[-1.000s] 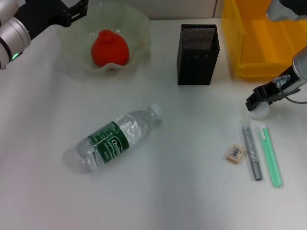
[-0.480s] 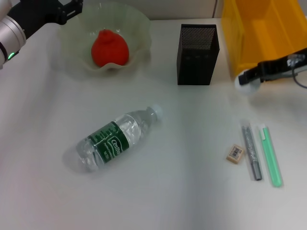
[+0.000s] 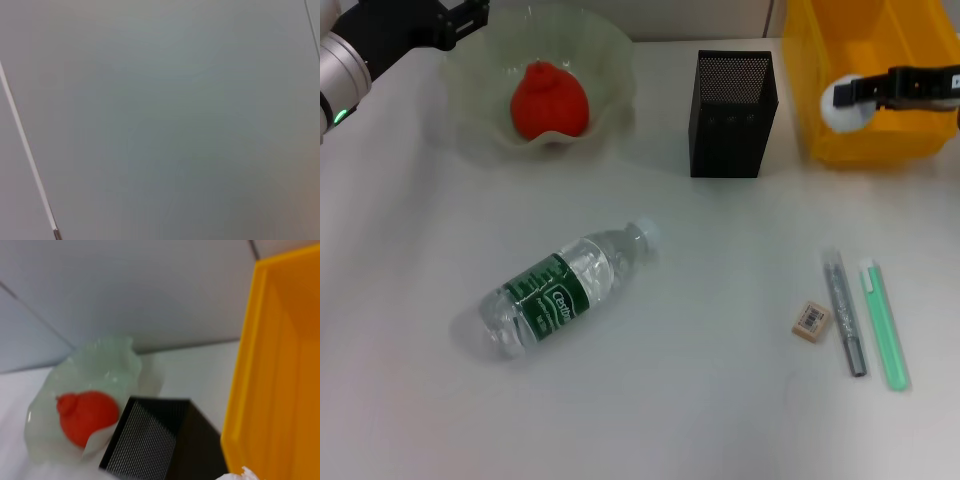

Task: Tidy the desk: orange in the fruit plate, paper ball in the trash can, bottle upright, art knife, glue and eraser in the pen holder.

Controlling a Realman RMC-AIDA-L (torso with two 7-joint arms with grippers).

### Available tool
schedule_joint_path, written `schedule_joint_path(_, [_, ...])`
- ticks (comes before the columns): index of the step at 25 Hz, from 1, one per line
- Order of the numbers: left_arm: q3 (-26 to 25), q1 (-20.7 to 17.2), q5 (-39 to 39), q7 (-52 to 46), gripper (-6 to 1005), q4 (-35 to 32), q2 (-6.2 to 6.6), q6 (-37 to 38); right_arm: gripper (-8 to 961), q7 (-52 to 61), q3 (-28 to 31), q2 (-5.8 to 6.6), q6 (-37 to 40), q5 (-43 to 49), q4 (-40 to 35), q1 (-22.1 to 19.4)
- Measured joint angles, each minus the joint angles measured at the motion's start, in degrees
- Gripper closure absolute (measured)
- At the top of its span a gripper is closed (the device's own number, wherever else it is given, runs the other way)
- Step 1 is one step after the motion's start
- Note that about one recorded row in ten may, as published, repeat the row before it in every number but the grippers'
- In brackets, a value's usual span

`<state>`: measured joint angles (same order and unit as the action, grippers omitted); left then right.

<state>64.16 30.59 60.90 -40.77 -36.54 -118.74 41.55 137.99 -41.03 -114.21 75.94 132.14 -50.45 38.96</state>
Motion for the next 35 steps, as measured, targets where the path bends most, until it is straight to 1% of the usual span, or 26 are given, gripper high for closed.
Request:
schedule_joint_path(1, [0.0, -0.15, 0.0, -0.14, 155, -0.04, 0.0, 0.02, 509, -1.54, 0.53, -0.06, -1.33, -2.26, 0.37, -0.41])
schedule_joint_path(2, [0.0, -0.15, 0.0, -0.14, 155, -0.04, 0.0, 0.02, 508, -1.54, 0.53, -0.06, -1.33, -2.26, 0.37, -0.41])
schedule_joint_path(3, [0.0, -0.24, 0.0, -0.21, 155, -0.06, 0.0, 0.04, 508, -2.92, 0.94, -0.06, -1.59, -4.23, 0.77, -0.68])
schedule_joint_path(5, [0.0, -0.4, 0.0, -0.34, 155, -0.14, 0.0, 0.07, 506, -6.17, 1.84, 0.0, -1.85, -9.06, 1.99, -1.13])
schedule_joint_path(6, [0.0, -0.49, 0.0, -0.39, 155, -0.17, -0.01, 0.08, 506, -8.95, 2.67, 0.09, -2.33, -12.92, 3.02, -1.54])
schedule_joint_path(10, [0.04, -0.76, 0.0, -0.56, 155, -0.35, -0.05, 0.11, 503, -11.73, 3.51, 0.12, -4.58, -15.82, 4.22, -1.79])
schedule_joint_path(17, [0.42, -0.89, 0.0, -0.63, 155, -0.21, -0.16, 0.12, 499, -15.72, 3.17, 0.02, -13.61, -16.42, 7.5, -1.25])
schedule_joint_path(20, [0.44, -1.06, 0.01, -0.67, 155, -0.2, -0.17, 0.12, 497, -18.55, 2.97, -0.5, -17.84, -16.08, 8.71, -0.67])
schedule_joint_path(21, [0.47, -1.21, 0.0, -0.77, 155, -0.29, -0.17, 0.11, 496, -20.94, 2.92, -0.86, -19.91, -16.0, 9.55, -0.11])
schedule_joint_path(23, [0.51, -1.27, 0.0, -0.97, 156, -0.33, -0.17, 0.12, 495, -22.18, 2.88, -0.98, -21.05, -15.99, 10.18, 0.27])
schedule_joint_path(24, [0.55, -1.3, 0.0, -1.26, 156, -0.34, -0.18, 0.13, 494, -24.78, 2.86, -1.03, -22.86, -15.98, 11.96, 1.24])
schedule_joint_path(27, [1.13, -1.38, 0.06, -3.57, 156, -0.39, -0.09, 0.44, 492, -28.02, 2.85, -1.06, -23.75, -16.18, 13.93, 2.32])
schedule_joint_path(29, [1.74, -1.46, 0.26, -5.35, 156, -0.7, 0.05, 0.68, 491, -30.35, 2.85, -1.4, -24.05, -16.5, 14.82, 3.03])
schedule_joint_path(34, [3.38, -2.98, 0.76, -10.51, 156, -3.68, 0.4, 2.47, 488, -31.41, 3.21, -2.98, -26.32, -16.96, 13.61, 3.05])
schedule_joint_path(35, [3.56, -3.37, 1.07, -11.86, 156, -4.46, 0.52, 3.38, 445, -31.77, 3.25, -3.18, -26.76, -17.52, 13.43, 2.84])
